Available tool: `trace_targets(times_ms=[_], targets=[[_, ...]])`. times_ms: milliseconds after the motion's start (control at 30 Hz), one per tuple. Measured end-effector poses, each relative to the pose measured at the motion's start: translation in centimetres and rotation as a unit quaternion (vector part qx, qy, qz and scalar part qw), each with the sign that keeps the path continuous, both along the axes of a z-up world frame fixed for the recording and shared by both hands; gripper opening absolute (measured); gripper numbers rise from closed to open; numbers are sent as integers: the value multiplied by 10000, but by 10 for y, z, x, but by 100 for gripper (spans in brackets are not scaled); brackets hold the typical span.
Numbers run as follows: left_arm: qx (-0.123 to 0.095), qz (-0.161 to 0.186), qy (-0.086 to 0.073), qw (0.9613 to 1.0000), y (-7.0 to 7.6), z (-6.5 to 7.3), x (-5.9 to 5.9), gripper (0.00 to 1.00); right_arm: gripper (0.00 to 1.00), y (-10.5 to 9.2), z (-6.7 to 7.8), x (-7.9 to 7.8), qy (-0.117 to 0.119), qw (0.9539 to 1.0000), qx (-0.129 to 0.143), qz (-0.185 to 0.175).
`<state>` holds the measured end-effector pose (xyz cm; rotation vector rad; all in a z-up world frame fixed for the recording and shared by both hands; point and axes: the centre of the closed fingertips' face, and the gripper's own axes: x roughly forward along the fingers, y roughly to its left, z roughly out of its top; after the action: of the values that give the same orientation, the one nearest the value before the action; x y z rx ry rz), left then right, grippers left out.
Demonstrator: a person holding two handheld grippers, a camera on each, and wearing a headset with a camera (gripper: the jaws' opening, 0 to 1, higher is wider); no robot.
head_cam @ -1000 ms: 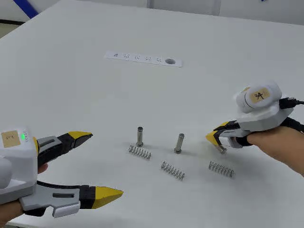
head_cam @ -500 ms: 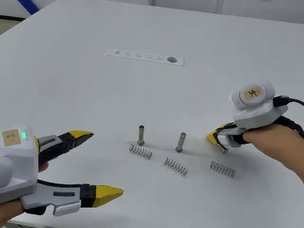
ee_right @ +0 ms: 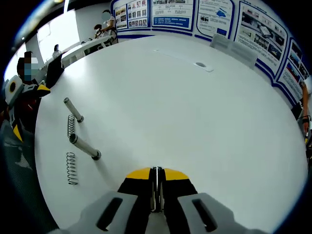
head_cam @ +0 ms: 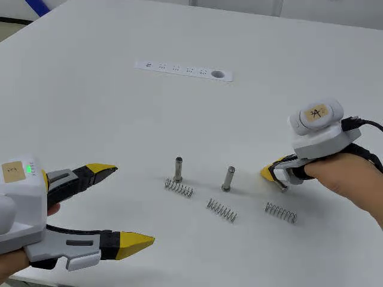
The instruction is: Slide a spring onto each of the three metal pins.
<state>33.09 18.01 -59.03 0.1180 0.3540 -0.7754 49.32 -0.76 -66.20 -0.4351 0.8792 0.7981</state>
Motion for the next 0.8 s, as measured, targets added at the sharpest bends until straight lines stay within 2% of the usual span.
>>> trace_targets(times_ms=[333, 533, 800], targets=[[7, 4, -33, 10000, 0, 4, 1, 85, 8, -2, 1, 1, -51, 9999, 11, -141], [-5, 59, -70, 10000, 5, 7, 2, 84, 9, -4, 15, -5, -125, 9995, 210, -196], [-13, -25, -122, 9999, -1, 10, 0, 84, 9, -11, 28, -10, -248, 9988, 318, -267]])
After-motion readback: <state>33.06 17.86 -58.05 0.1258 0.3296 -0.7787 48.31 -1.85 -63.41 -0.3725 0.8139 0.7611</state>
